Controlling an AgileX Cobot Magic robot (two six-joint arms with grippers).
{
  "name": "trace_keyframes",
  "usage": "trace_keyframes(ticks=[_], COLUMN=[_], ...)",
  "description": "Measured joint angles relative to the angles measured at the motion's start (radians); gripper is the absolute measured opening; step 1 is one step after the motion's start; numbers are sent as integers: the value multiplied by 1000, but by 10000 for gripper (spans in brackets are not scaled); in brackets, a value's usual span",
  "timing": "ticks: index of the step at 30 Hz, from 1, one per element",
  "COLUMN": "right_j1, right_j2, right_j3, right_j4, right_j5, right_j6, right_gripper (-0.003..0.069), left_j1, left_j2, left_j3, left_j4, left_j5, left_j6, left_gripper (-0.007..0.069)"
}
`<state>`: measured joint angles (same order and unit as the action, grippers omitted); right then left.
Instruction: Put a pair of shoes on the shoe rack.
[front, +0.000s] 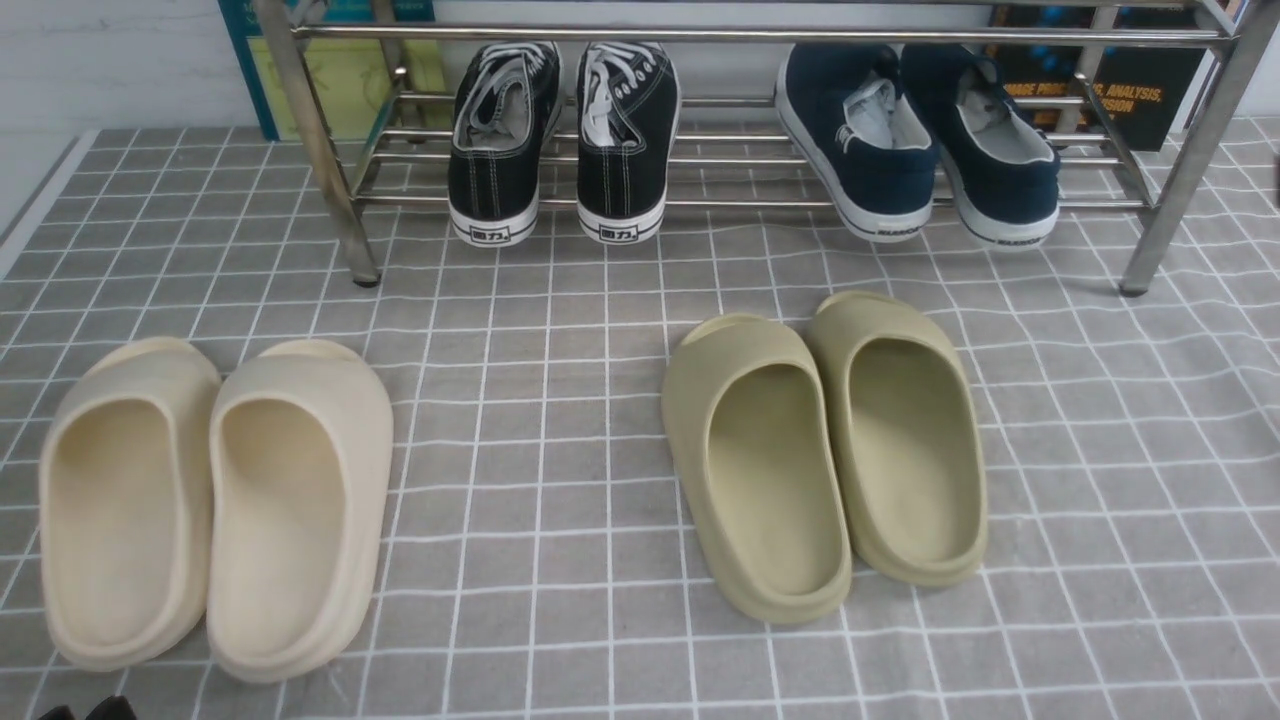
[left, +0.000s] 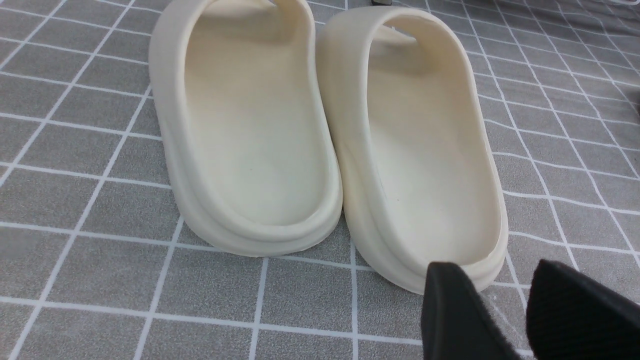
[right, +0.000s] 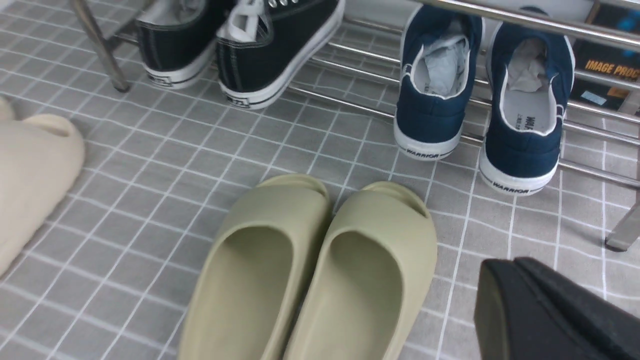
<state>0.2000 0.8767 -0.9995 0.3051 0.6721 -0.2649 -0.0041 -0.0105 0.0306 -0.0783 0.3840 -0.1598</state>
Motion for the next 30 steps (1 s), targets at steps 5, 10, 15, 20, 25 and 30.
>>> trace_keyframes(ticks=[5,10,15,20,25,30], right_j1=[0,0,0,0,0,-51], right_j2=[-130,-187,-227,-232,-303,-510], right_j3=[1,1,1,18,240,540], right_j4=[0,0,-26,-22,1,-62], right_j5=[220,347,391,350,34,-253], right_j6=[0,0,0,0,0,66], right_gripper=[27,32,36,-1,-4,-4], left_j1=[0,0,0,0,0,0], left_j2=[0,0,0,0,0,0], left_j3=[0,0,0,0,0,0], left_j4=[0,0,0,0,0,0], left_j5=[0,0,0,0,0,0], left_j6=[0,0,0,0,0,0], left_gripper=[239,239,239,239,239,239])
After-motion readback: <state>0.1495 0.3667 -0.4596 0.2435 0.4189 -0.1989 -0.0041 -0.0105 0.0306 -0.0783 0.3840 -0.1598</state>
